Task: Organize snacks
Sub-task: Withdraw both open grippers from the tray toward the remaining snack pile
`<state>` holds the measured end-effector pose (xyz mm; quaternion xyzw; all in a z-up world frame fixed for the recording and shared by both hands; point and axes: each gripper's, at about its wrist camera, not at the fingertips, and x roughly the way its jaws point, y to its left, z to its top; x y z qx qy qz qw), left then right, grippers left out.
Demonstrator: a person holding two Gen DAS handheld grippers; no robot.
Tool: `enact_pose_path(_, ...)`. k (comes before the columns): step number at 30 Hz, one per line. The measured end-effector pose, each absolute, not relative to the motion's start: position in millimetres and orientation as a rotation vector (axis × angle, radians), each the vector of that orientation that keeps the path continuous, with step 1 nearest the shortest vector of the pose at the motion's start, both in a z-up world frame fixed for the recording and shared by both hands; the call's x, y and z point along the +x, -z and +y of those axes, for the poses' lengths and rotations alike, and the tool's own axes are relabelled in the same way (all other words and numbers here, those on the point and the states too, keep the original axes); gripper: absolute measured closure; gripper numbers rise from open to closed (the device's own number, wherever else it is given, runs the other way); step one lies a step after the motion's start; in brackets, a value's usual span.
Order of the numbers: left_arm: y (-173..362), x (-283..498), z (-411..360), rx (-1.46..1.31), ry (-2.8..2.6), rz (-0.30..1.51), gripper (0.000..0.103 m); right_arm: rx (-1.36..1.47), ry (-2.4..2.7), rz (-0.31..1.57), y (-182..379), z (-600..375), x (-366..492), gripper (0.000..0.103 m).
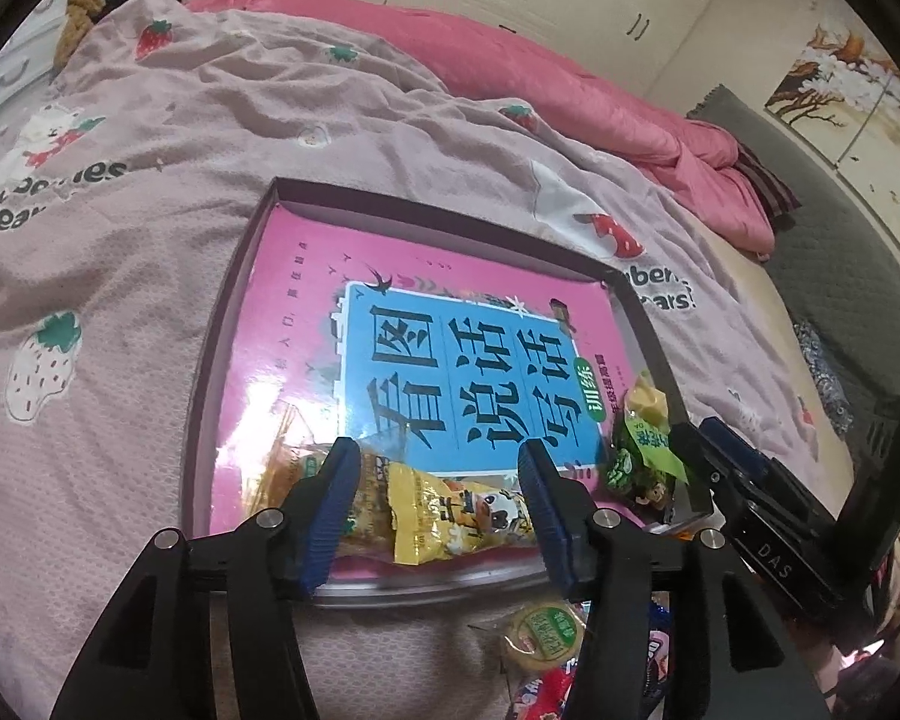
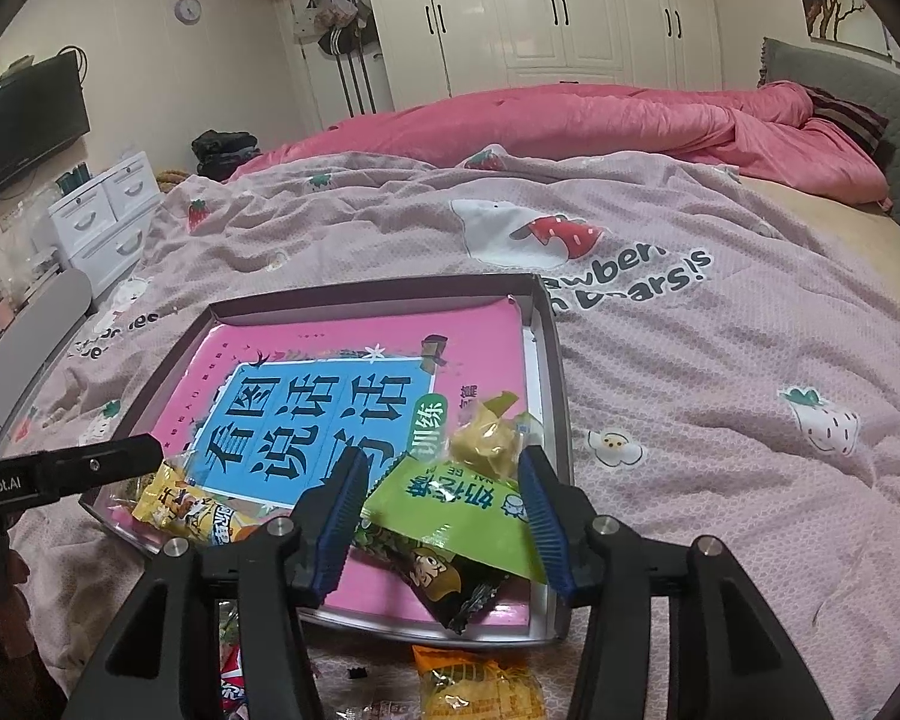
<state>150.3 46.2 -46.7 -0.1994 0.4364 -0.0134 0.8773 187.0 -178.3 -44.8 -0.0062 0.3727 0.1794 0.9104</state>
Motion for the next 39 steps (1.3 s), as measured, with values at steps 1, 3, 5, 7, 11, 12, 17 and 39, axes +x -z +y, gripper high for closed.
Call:
enact_pose_path(1, 45.6, 149.9, 46.7, -0.414, 0.027, 0.909, 0.046, -0.014, -0.372, 0.767, 44.3, -177.9, 186.5, 0.05)
enact_pose_path(3, 43.2, 149.3, 47.4, -0.411, 0.026, 0.906, 0.046, -0.016, -0.376, 0.763, 43.4, -177.4, 185.9, 0.047)
enact_pose_path(5, 40.5, 149.2, 47.3, -0.404, 0.029, 0.902, 0.043, -0.017, -0.381, 0.756, 41.6, -177.2, 184.3, 0.046)
enact_pose_path(7, 36.1, 148.0, 45.6, -0.386, 0.026, 0.893, 0.038, -0.018, -0.383, 0.75, 40.0, -177.2, 183.1, 0.046)
enact_pose_path(11, 28.1, 145.1, 42.5, -0.358, 0.031, 0.88, 0.035, -0.017, -0.388, 0.734, 35.6, -178.2, 180.1, 0.043)
enact_pose_path(12, 25.8, 144.0, 41.7, -0.35, 0.031, 0.876, 0.034, -0.017, -0.388, 0.731, 34.7, -178.6, 179.3, 0.042)
enact_pose_path(17, 16.8, 139.5, 38.8, -0.327, 0.038, 0.862, 0.033, -0.017, -0.387, 0.717, 29.9, -180.6, 176.1, 0.042)
enact_pose_path(39, -14.3, 118.7, 26.1, -0.259, 0.092, 0.814, 0.026, -0.017, -0.388, 0.651, 4.9, -189.5, 149.2, 0.036)
